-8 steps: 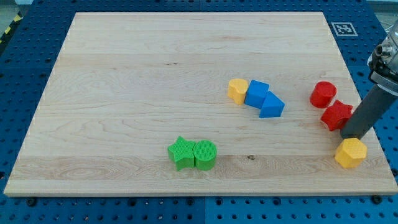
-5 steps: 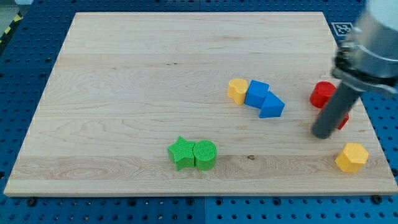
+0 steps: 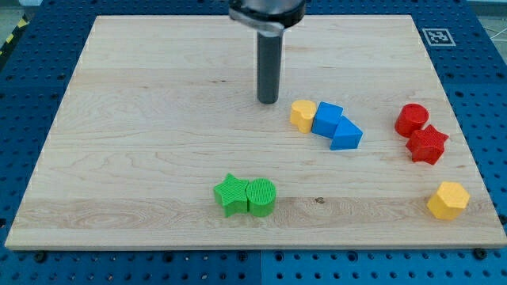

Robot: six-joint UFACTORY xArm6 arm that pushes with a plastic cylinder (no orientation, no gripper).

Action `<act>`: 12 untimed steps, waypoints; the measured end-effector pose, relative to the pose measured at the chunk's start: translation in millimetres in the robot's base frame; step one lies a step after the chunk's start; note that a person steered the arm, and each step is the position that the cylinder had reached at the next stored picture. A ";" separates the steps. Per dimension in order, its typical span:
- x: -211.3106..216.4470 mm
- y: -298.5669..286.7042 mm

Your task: Move the yellow heart below the blue triangle

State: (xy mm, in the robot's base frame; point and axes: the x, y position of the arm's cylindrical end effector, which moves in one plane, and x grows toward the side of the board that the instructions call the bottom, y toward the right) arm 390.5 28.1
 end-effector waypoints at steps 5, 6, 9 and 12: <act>52.1 16.9; 69.3 -7.1; 58.8 13.3; 92.9 58.1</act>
State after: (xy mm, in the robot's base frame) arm 483.4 86.1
